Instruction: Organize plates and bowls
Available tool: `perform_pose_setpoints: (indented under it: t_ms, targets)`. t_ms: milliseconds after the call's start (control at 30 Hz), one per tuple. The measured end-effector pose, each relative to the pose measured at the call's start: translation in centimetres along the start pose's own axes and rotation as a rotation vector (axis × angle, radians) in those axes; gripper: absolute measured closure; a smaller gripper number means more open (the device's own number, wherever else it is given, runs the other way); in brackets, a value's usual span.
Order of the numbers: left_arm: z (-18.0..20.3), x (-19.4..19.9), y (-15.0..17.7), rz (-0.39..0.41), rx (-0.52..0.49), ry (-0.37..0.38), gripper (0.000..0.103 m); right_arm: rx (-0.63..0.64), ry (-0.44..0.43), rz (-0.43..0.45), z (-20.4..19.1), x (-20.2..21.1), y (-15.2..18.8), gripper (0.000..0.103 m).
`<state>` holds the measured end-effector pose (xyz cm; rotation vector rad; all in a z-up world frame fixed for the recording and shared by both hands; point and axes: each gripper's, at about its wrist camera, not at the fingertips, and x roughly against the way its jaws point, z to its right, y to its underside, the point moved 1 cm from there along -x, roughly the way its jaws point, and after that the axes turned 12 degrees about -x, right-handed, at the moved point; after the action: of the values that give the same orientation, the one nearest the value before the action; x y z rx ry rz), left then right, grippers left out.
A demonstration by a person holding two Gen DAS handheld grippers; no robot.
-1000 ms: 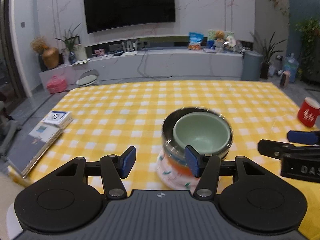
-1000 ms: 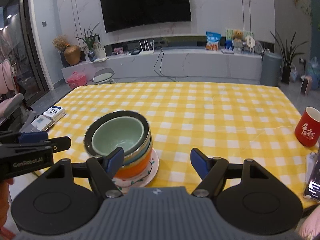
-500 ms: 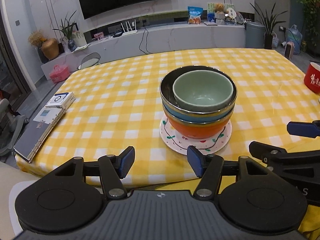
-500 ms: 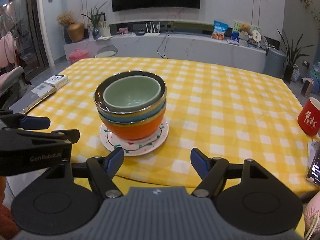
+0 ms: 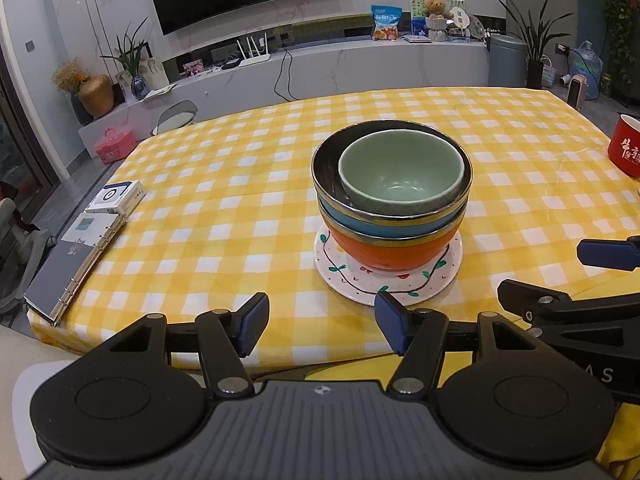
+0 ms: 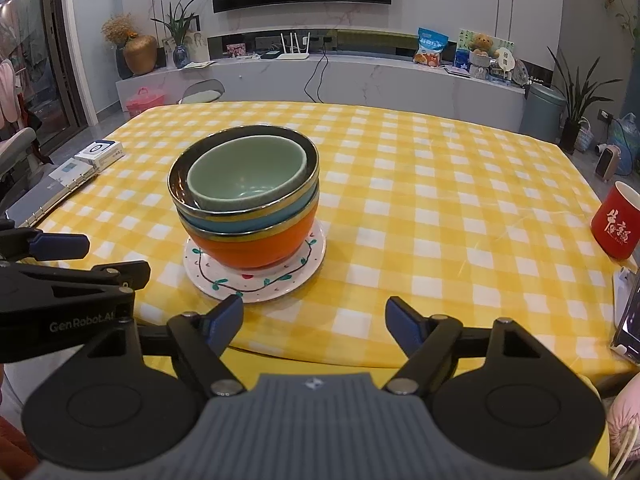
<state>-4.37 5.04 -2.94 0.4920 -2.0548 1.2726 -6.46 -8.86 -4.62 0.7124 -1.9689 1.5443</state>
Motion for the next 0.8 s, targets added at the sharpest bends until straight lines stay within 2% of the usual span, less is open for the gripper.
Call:
perform_pose_setpoints:
  t_ms: [800]
  targets:
    - [0.12, 0.08, 0.03, -0.002, -0.003, 0.004, 0.031, 0.005, 0.009, -0.007, -0.09, -0.25, 0.1, 0.024]
